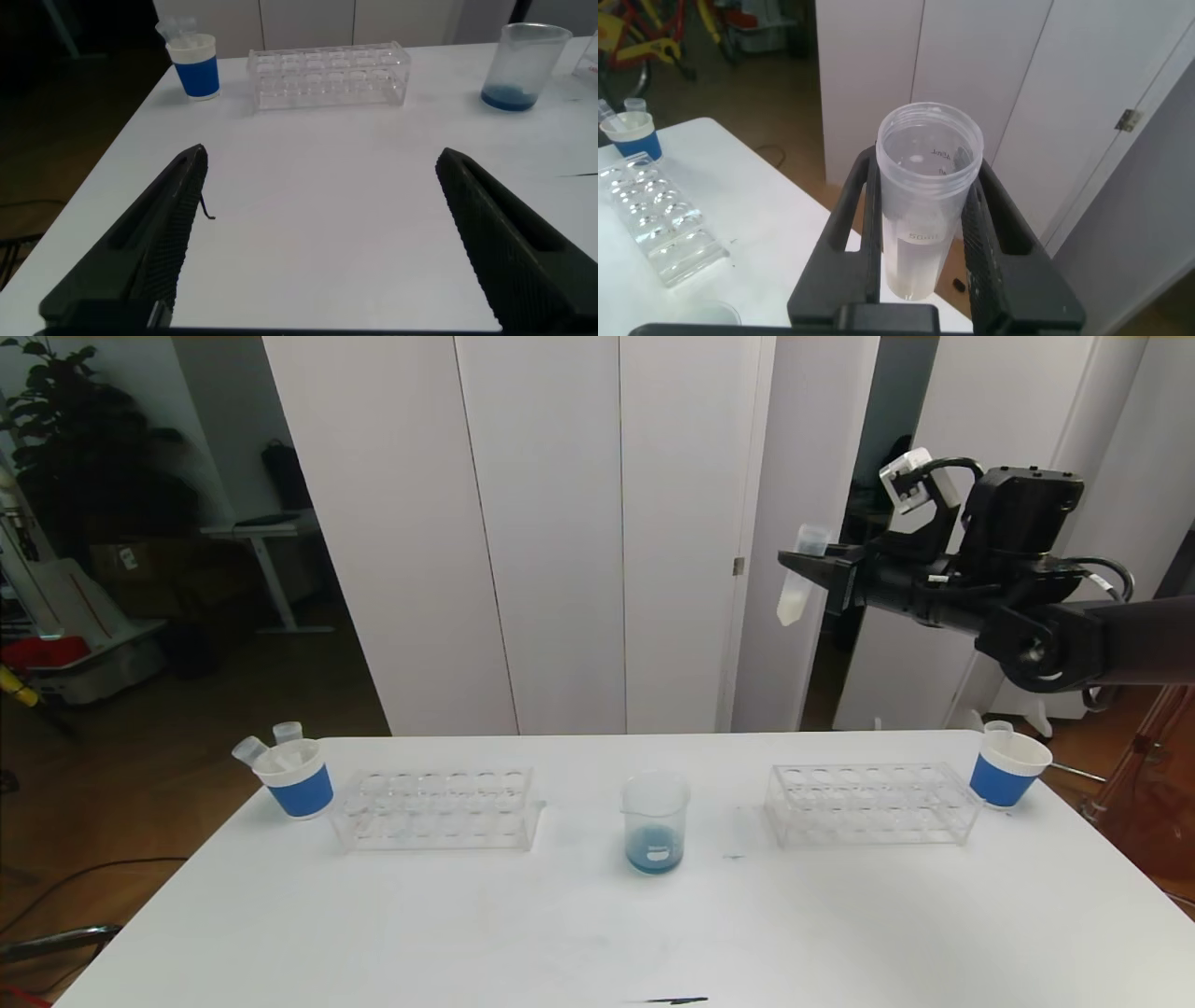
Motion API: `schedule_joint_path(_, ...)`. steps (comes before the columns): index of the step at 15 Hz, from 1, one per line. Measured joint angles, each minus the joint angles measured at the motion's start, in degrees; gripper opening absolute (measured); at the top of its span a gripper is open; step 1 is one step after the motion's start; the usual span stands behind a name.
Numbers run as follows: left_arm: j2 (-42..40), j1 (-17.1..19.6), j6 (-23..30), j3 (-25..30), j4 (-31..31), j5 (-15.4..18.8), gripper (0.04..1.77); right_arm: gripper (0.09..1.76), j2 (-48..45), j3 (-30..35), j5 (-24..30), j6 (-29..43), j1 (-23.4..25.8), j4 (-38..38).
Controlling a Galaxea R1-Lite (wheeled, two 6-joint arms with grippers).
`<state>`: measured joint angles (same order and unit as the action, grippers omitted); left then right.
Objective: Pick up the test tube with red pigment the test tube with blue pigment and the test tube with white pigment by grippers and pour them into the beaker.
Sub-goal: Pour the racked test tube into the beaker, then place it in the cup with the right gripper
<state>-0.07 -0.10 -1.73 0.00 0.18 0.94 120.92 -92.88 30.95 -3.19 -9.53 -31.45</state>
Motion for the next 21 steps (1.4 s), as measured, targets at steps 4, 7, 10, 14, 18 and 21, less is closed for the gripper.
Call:
schedule_joint_path(4,0.0,0.0,0.0,0.0,0.0,0.0,1.74,0.57,2.7,1.3,4.5,-3.8,-3.3,-3.4)
schedule_joint_path(7,0.0,0.0,0.0,0.0,0.0,0.0,1.74,0.57,4.4,2.3,4.5,-14.4,-4.5,-3.4)
schedule_joint_path(10,0.0,0.0,0.0,0.0,0.0,0.0,1.74,0.58,5.7,3.8,4.4,-22.8,-5.9,-3.4)
schedule_joint_path(14,0.0,0.0,0.0,0.0,0.0,0.0,1.74,0.57,7.8,5.0,4.1,-30.1,-8.0,-11.5)
schedule_joint_path(18,0.0,0.0,0.0,0.0,0.0,0.0,1.74,0.57,9.9,9.4,3.9,-34.7,-11.7,-19.8)
schedule_joint_path(21,0.0,0.0,0.0,0.0,0.0,0.0,1.74,0.57,11.6,10.0,3.9,-43.3,-13.0,-19.8)
